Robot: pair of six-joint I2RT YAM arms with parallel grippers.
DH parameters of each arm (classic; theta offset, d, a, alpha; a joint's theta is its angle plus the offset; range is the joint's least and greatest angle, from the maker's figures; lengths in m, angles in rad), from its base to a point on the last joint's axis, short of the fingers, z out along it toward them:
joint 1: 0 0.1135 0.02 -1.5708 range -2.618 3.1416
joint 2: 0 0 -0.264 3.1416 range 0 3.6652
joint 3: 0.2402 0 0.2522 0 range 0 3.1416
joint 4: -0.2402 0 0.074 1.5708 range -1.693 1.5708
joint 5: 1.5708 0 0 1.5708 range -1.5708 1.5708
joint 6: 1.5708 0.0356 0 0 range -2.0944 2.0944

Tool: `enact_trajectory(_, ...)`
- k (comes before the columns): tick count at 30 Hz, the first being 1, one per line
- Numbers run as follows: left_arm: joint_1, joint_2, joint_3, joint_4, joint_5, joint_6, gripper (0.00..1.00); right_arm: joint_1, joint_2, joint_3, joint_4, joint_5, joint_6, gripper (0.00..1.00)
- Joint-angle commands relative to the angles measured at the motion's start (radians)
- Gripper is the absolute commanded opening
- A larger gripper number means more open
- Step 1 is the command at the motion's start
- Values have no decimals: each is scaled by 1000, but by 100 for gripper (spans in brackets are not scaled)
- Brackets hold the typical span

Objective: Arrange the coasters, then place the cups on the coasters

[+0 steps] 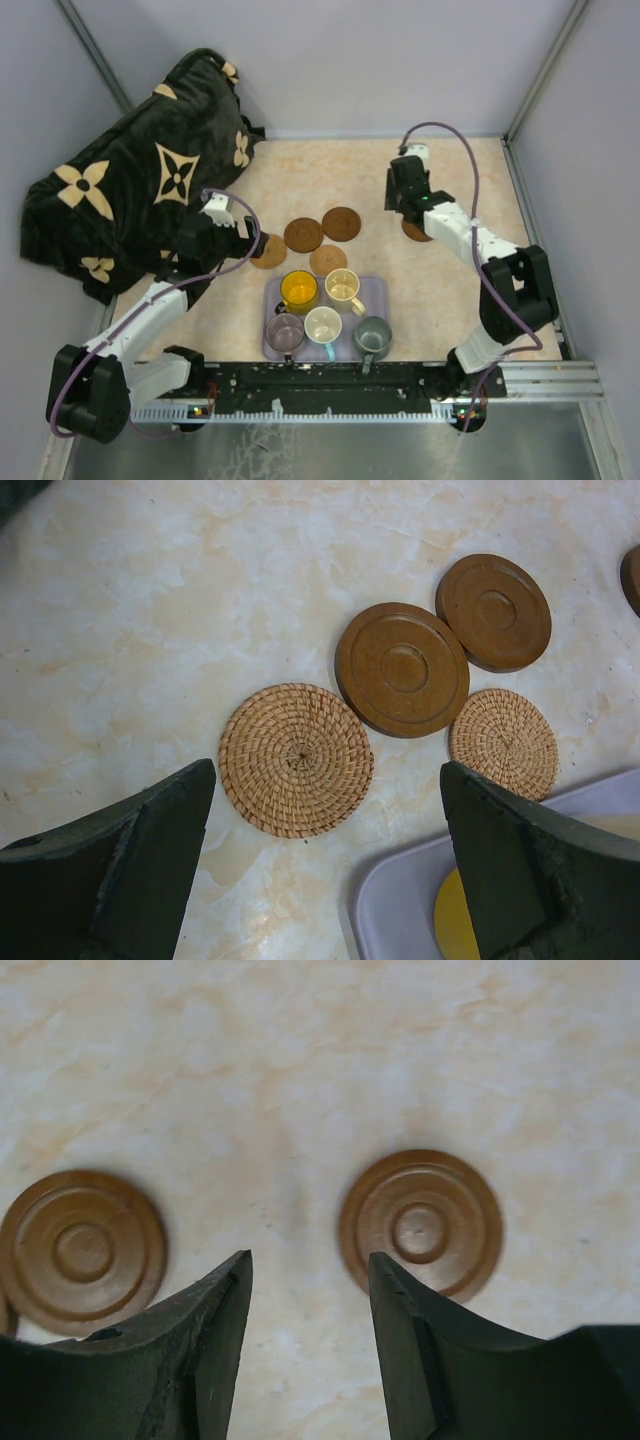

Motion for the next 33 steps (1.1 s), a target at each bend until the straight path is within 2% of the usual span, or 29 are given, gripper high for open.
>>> enact_trajectory(1,0,2,-1,23,-6,-2,99,90,59,63,2,-66,14,51)
enact_trajectory(13,-1,8,-15,39,-1,-11,99,206,306,223,8,-130,30,51)
enact_trajectory(17,-1,11,-20,41,3,-13,99,215,353,252,16,-166,34,62)
enact_trajectory(20,-1,11,-21,45,2,-13,99,220,383,273,9,-165,33,64)
enact_trajectory(24,0,14,-21,45,0,-12,99,222,418,289,2,-160,30,72)
enact_trajectory(33,0,26,-20,48,-1,-10,99,223,457,288,-11,-140,31,69)
